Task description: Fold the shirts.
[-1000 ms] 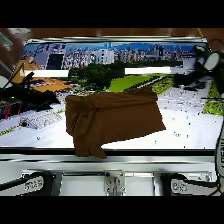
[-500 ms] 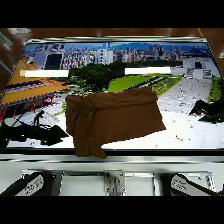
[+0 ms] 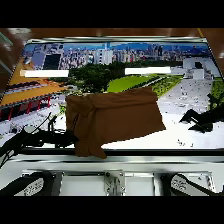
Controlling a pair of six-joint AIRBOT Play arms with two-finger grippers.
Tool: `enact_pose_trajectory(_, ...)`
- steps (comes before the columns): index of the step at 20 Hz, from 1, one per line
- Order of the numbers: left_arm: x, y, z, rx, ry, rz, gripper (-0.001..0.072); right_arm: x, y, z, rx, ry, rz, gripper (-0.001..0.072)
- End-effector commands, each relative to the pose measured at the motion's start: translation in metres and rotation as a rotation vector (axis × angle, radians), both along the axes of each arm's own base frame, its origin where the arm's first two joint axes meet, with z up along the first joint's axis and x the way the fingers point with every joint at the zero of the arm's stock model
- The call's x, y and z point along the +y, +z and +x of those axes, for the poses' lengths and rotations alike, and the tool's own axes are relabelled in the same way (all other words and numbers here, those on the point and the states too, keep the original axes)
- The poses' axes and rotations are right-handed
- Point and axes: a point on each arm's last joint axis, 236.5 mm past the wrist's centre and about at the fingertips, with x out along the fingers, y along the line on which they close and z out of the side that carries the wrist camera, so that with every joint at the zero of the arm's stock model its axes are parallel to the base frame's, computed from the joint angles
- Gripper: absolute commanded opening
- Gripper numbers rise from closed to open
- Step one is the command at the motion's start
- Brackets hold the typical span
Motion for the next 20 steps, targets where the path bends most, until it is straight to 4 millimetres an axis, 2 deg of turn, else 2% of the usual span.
enact_pose_trajectory(1, -0.004, -0.007, 0.003, -0.003, 0.011, 0.009, 0.0047, 0.020, -0.030, -0.008, 0.005, -0.031, 0.068, 0.0671)
enact_pose_trajectory(4, -0.006, -0.001, 0.005, -0.022, -0.015, 0.001, 0.0042, 0.044, -0.055, -0.013, 0.024, -0.058, 0.177, 0.0671)
enact_pose_trajectory(7, -0.009, 0.013, 0.015, -0.101, -0.086, -0.007, 0.0042, 0.061, -0.073, 0.002, 0.004, -0.063, 0.216, 0.0670)
enact_pose_trajectory(10, -0.010, 0.031, 0.024, -0.167, -0.092, -0.008, 0.0041, 0.073, -0.090, 0.020, -0.031, -0.023, 0.163, 0.0670)
enact_pose_trajectory(13, -0.011, 0.046, 0.030, -0.217, -0.088, -0.009, 0.0041, 0.079, -0.099, 0.037, -0.070, -0.038, 0.114, 0.0667)
enact_pose_trajectory(14, -0.011, 0.049, 0.033, -0.231, -0.088, -0.008, 0.0041, 0.081, -0.100, 0.042, -0.086, -0.035, 0.101, 0.0577)
enact_pose_trajectory(16, -0.011, 0.057, 0.039, -0.255, -0.089, -0.008, 0.0041, 0.091, -0.097, 0.052, -0.122, -0.034, 0.105, 0.0253)
enact_pose_trajectory(17, -0.010, 0.063, 0.045, -0.279, -0.092, -0.003, 0.0040, 0.098, -0.091, 0.059, -0.144, -0.022, 0.130, 0.0057)
enact_pose_trajectory(18, -0.007, 0.074, 0.055, -0.326, -0.109, 0.022, 0.0039, 0.102, -0.079, 0.067, -0.187, 0.010, 0.150, 0.0063)
enact_pose_trajectory(19, -0.001, 0.090, 0.068, -0.385, -0.127, 0.064, 0.0038, 0.107, -0.058, 0.080, -0.260, 0.054, 0.169, 0.0062)
enact_pose_trajectory(20, 0.008, 0.116, 0.085, -0.459, -0.130, 0.116, 0.0038, 0.108, -0.029, 0.094, -0.348, 0.091, 0.168, 0.0062)
